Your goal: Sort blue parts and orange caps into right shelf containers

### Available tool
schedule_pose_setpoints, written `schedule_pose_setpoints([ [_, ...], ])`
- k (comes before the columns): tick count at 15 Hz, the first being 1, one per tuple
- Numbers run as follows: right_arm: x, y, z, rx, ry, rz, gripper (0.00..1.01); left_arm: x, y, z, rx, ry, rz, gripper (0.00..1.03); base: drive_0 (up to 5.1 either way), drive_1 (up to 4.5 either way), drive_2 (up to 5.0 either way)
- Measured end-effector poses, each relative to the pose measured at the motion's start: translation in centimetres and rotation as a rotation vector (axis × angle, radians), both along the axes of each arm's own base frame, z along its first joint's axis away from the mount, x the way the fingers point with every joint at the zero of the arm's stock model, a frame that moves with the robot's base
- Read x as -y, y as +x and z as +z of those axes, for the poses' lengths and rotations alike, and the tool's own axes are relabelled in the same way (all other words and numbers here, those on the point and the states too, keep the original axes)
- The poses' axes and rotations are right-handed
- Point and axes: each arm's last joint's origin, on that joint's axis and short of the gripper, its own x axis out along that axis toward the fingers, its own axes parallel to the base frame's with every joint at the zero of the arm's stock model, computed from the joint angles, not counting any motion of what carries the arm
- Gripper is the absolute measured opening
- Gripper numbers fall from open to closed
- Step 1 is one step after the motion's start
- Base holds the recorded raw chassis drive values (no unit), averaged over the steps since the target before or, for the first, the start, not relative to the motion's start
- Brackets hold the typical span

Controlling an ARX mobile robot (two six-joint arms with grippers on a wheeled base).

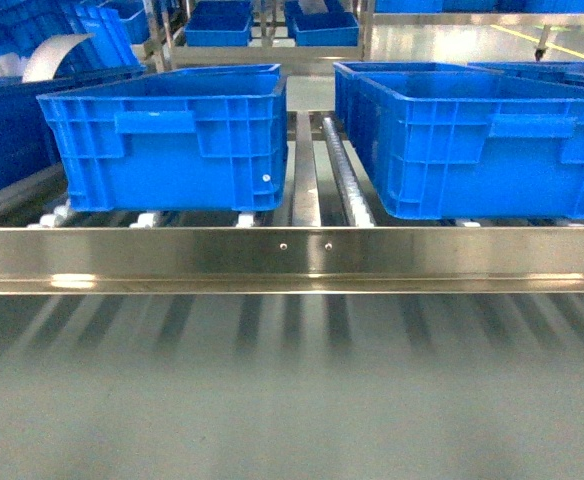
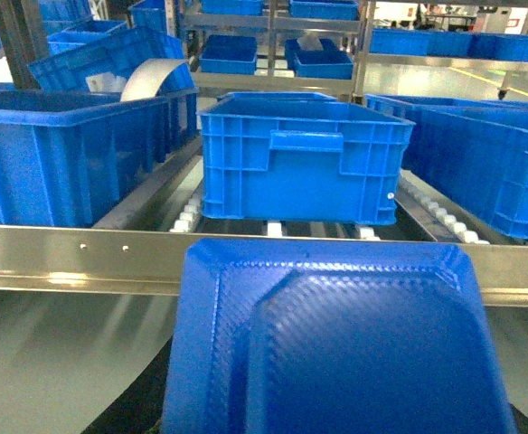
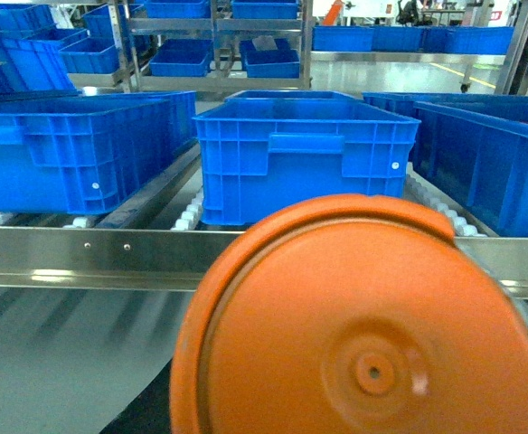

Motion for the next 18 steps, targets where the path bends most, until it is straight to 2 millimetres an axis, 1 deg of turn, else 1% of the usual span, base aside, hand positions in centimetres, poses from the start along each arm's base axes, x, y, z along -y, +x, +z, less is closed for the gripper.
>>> schedule_pose_setpoints([
  [12,0.0,0.0,0.0,0.0,0.0,0.0,0.45,0.0,0.0,0.01,0.001,0.0,0.0,0.42,0.0,0.0,0.0],
  [18,0.0,0.0,0.0,0.0,0.0,0.0,0.45,0.0,0.0,0.01,0.001,0.0,0.0,0.42,0.0,4.25,-4.2],
])
